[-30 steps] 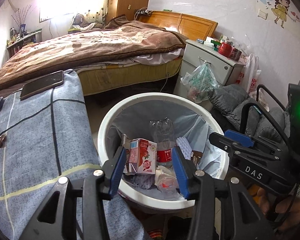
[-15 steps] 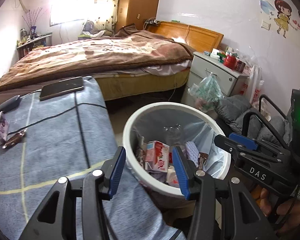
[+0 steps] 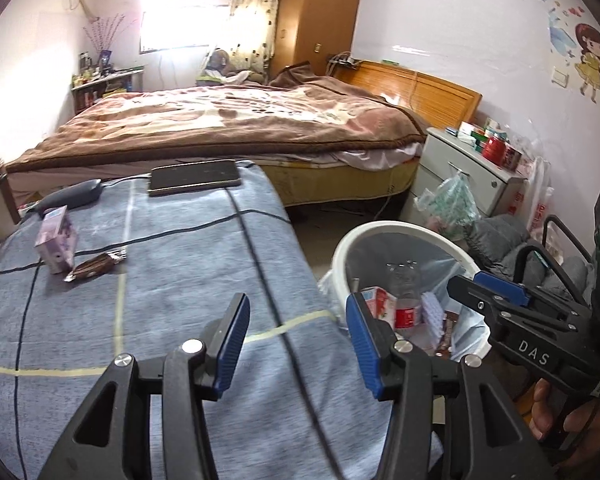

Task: Collect trash
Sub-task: 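Move both tools back over the bed toward the purple milk box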

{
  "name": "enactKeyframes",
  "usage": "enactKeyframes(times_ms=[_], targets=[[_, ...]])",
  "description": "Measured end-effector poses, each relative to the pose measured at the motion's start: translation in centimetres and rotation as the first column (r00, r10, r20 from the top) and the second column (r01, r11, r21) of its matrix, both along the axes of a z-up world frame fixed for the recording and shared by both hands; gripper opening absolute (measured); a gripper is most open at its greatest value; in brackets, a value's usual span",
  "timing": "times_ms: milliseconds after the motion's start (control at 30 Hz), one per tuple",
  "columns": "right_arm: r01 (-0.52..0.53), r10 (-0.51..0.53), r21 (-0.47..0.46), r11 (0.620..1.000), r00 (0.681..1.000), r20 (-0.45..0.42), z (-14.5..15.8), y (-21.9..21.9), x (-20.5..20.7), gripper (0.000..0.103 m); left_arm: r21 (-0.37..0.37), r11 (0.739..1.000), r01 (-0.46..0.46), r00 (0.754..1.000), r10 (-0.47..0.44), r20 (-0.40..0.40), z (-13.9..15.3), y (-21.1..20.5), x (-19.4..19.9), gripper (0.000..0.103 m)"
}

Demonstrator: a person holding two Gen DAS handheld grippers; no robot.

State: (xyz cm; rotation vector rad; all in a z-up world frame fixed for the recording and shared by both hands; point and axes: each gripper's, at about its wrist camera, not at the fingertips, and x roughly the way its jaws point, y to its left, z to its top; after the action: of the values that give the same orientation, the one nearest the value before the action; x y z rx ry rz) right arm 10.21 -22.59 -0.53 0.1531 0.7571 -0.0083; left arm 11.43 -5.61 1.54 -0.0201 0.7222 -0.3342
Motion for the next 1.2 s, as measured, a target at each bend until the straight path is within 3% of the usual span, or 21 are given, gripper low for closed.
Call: enactKeyframes(times_ms=[433, 633, 1200], targets=[[-0.125, 0.125, 0.001, 0.992, 0.992, 0.003, -0.1, 6.5, 2.2, 0.044, 0.015, 0.984, -0.176, 0.984, 0.176, 0.009, -0.2, 9.4, 1.3, 0.053], [-0.165, 0.165, -0.008, 0.986, 0.986, -0.001, -0.1, 9.1, 3.2, 0.044, 0.020, 0.965, -0.262, 0.965, 0.262, 0.005, -0.4, 13.7, 2.5, 0.060], [-0.257, 0.256, -0.014, 0.966, 0.966, -0.035, -1.0, 16.4, 8.1, 0.044, 0.048, 0.936, -0.349, 0.935, 0.351, -0.040, -2.4, 20.4, 8.2, 0.061]])
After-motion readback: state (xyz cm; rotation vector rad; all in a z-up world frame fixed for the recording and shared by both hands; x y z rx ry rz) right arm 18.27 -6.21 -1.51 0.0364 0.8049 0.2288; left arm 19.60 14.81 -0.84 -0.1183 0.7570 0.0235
